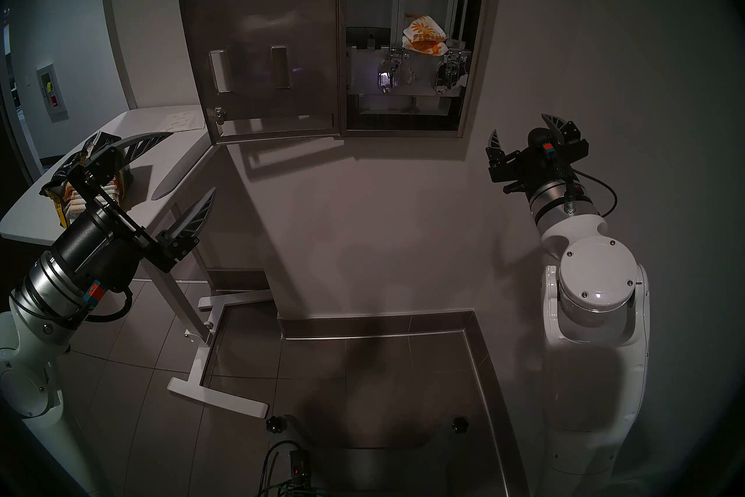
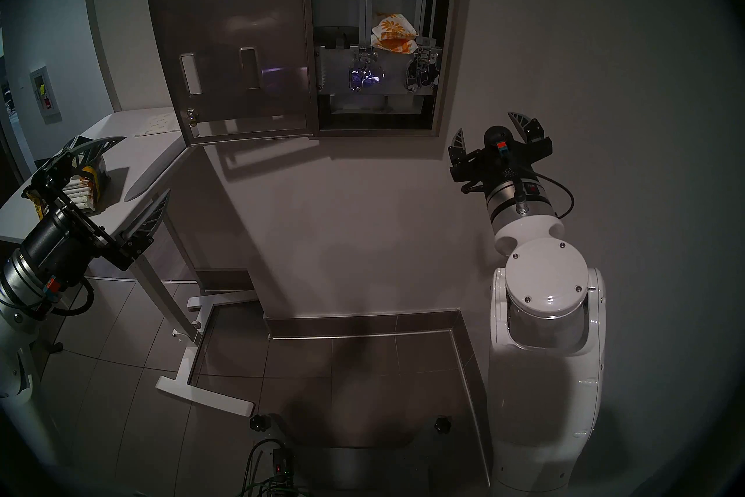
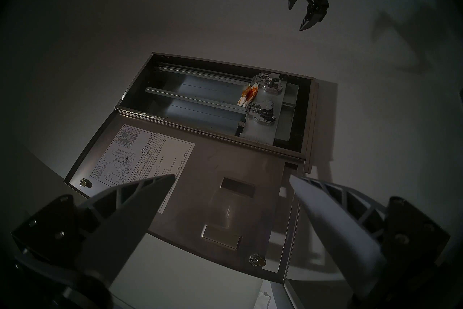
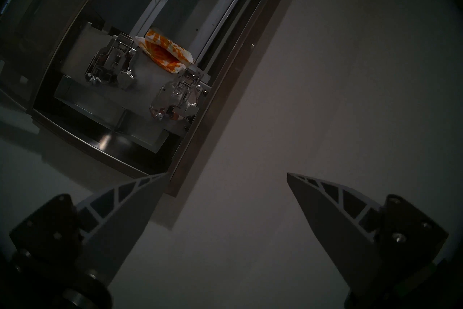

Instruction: Open the dispenser door, put the pads inside, close the door

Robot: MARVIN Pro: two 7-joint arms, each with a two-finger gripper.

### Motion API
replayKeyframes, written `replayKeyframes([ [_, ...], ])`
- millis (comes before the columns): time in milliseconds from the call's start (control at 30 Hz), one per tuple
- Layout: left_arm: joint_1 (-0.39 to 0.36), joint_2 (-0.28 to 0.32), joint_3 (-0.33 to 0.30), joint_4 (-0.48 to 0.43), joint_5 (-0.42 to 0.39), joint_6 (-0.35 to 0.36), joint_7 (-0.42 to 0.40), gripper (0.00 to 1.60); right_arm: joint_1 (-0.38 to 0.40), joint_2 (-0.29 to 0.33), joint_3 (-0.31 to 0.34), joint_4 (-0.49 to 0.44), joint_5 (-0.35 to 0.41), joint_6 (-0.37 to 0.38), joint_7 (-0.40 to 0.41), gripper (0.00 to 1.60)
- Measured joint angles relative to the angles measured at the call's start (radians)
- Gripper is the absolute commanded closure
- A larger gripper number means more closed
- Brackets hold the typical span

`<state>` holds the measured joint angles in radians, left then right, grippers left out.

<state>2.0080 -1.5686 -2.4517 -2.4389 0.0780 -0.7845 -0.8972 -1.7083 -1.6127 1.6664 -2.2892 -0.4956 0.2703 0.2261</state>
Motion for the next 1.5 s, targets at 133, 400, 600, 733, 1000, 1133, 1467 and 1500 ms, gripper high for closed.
replayKeyframes([
  [133, 0.000, 0.000, 0.000, 0.000, 0.000, 0.000, 0.000, 0.00, -0.014, -0.002, 0.000, 0.005, 0.027, -0.008, -0.019, 0.00],
  [400, 0.000, 0.000, 0.001, 0.000, -0.001, 0.001, 0.000, 0.00, -0.024, -0.005, 0.000, 0.010, 0.049, -0.019, -0.037, 0.00],
  [600, -0.017, 0.014, 0.001, 0.000, -0.003, 0.027, 0.003, 0.00, -0.024, -0.006, 0.000, 0.012, 0.056, -0.024, -0.044, 0.00],
  [733, -0.039, 0.031, 0.001, 0.000, -0.003, 0.062, 0.006, 0.00, -0.024, -0.006, 0.000, 0.012, 0.059, -0.026, -0.047, 0.00],
  [1000, -0.092, 0.074, 0.001, 0.000, 0.000, 0.170, 0.012, 0.00, -0.024, -0.006, 0.000, 0.013, 0.061, -0.029, -0.051, 0.00],
  [1133, -0.131, 0.109, 0.001, 0.000, 0.025, 0.226, 0.013, 0.00, -0.024, -0.006, 0.000, 0.014, 0.060, -0.030, -0.052, 0.00],
  [1467, -0.232, 0.217, 0.028, 0.037, 0.138, 0.307, 0.043, 0.00, -0.024, -0.006, 0.000, 0.014, 0.058, -0.031, -0.054, 0.00],
  [1500, -0.243, 0.228, 0.035, 0.047, 0.153, 0.313, 0.046, 0.00, -0.024, -0.006, 0.000, 0.014, 0.057, -0.031, -0.054, 0.00],
])
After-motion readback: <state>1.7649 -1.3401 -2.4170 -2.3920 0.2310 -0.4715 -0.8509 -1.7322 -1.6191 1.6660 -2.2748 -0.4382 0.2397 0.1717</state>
